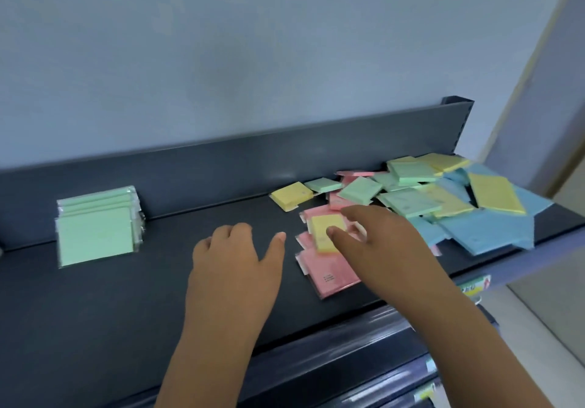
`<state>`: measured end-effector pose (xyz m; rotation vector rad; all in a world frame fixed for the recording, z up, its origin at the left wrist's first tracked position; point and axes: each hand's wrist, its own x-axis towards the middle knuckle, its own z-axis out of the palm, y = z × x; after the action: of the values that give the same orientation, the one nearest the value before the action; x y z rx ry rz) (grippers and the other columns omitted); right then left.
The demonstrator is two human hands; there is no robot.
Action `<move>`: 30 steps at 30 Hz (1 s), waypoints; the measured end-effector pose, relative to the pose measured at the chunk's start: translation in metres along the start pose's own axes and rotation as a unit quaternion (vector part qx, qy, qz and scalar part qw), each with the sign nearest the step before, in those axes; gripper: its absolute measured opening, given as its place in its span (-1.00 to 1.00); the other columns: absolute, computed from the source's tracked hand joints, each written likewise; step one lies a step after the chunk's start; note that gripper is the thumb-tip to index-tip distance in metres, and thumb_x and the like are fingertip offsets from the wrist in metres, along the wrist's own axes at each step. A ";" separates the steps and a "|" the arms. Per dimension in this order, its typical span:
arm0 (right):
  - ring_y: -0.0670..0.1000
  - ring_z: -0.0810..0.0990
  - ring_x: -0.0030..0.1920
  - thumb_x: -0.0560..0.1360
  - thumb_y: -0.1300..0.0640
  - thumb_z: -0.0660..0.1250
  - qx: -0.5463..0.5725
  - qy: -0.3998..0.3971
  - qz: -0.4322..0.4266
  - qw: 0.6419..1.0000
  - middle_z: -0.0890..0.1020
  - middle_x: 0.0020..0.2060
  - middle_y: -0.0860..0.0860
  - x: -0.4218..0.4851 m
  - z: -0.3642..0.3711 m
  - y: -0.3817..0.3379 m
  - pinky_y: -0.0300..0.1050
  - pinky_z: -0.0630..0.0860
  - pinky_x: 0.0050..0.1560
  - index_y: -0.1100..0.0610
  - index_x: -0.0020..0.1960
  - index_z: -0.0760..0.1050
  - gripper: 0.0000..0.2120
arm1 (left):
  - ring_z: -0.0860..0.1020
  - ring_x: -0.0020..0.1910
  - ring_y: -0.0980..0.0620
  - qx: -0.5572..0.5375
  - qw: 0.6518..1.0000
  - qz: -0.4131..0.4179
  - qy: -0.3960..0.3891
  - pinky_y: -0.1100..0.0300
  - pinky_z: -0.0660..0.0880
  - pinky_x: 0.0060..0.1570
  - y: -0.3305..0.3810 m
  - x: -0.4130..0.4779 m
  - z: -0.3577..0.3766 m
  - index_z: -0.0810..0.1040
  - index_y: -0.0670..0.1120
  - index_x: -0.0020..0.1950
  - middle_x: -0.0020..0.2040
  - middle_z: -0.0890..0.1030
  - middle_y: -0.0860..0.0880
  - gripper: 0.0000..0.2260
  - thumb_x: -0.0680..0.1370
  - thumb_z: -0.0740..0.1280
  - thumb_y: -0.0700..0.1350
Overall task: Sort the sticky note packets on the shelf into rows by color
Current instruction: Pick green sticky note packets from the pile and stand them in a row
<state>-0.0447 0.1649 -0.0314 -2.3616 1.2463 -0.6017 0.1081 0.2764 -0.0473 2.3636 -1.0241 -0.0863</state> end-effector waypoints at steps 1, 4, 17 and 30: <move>-0.03 0.47 0.37 0.61 -0.19 0.26 0.004 -0.002 0.001 1.000 0.52 0.42 -0.08 0.003 -0.002 0.004 -0.07 0.40 0.35 -0.07 0.48 0.44 -0.53 | 0.33 0.42 -0.08 -0.002 1.000 0.003 -0.001 0.11 0.32 0.13 0.006 0.002 0.003 0.46 0.00 0.40 0.38 0.48 0.05 -0.48 0.61 0.14 0.31; -0.07 0.47 0.36 0.62 -0.18 0.26 0.023 -0.011 0.003 1.000 0.52 0.41 -0.11 0.011 -0.007 0.015 -0.11 0.39 0.33 -0.09 0.48 0.44 -0.54 | 0.34 0.39 -0.06 -0.007 1.000 0.018 -0.001 0.15 0.28 0.07 0.023 0.013 0.011 0.49 0.01 0.35 0.33 0.49 0.06 -0.50 0.60 0.15 0.31; -0.11 0.56 0.17 0.57 -0.19 0.34 0.061 0.006 0.058 0.996 0.62 0.20 -0.19 0.082 -0.090 0.120 -0.11 0.42 0.17 -0.12 0.36 0.55 -0.61 | 0.51 0.16 -0.10 -0.025 0.996 0.076 -0.036 -0.05 0.49 0.13 0.140 0.077 0.054 0.53 0.00 0.22 0.12 0.49 0.06 -0.59 0.60 0.20 0.28; 0.29 0.68 0.07 0.57 0.05 0.33 0.173 -0.139 0.110 0.969 0.64 0.16 0.30 0.206 -0.144 0.223 0.33 0.58 0.19 0.36 0.26 0.52 -0.58 | 0.53 -0.13 -0.09 -0.102 0.987 -0.055 -0.115 0.12 0.38 -0.23 0.297 0.144 0.175 0.48 -0.10 -0.08 -0.05 0.60 -0.14 -0.78 0.61 0.25 0.04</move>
<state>-0.1668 -0.1458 0.0074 -1.9122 1.1481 -0.3647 -0.0316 -0.0691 -0.0199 2.2563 -0.9374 -0.4927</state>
